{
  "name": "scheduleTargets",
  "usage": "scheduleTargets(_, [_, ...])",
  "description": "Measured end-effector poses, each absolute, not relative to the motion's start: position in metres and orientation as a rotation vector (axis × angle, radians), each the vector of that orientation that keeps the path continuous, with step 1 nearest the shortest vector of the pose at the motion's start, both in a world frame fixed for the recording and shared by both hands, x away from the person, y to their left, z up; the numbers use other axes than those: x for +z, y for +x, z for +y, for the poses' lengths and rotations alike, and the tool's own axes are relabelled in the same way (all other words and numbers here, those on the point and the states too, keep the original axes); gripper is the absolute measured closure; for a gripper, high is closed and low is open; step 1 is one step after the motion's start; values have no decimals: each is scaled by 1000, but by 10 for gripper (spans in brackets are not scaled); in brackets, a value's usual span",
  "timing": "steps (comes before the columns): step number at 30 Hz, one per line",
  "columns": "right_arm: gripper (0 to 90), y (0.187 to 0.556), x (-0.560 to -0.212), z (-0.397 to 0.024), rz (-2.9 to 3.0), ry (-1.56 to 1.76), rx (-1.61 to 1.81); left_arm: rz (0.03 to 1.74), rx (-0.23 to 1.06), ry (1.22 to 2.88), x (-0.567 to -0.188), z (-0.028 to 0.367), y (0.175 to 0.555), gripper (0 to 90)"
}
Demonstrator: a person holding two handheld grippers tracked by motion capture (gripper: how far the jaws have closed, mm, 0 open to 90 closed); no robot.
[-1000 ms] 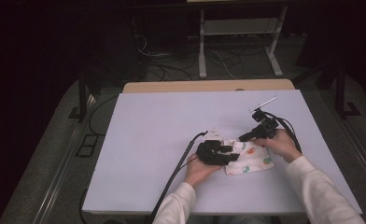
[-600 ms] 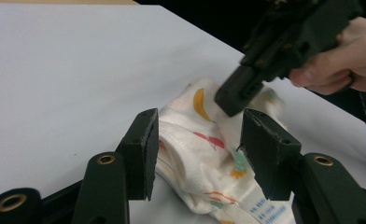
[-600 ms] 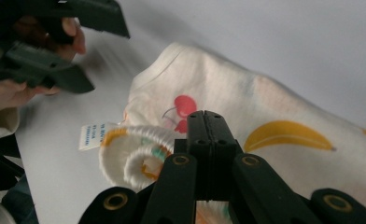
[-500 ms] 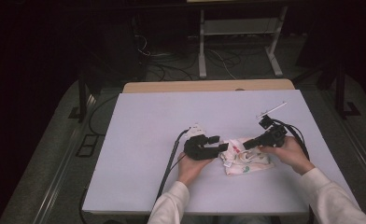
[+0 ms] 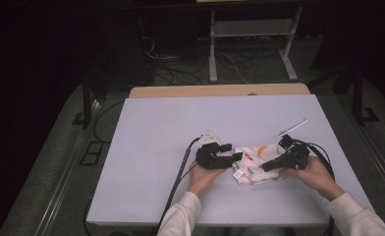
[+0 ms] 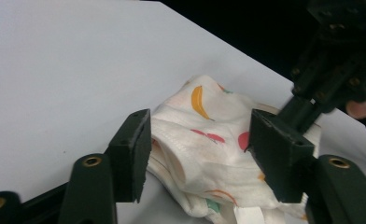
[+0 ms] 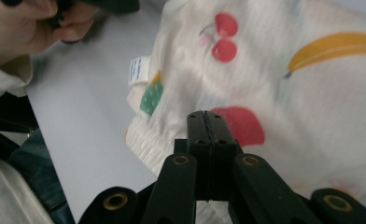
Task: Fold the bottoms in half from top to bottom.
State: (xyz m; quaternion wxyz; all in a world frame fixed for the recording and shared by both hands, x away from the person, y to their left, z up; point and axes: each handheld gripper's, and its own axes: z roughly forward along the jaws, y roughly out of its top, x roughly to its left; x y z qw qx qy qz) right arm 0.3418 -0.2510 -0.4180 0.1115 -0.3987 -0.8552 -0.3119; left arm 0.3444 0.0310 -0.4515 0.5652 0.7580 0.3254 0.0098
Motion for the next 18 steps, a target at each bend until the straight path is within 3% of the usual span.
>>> scheduleTargets(10, [876, 325, -434, -262, -2498, -1163, -959, 843, -42, 1776, -457, 30, 350, 257])
scheduleTargets(18, [786, 318, -434, -265, -2551, -1125, -1042, 854, -49, 1784, -459, 29, 351, 166])
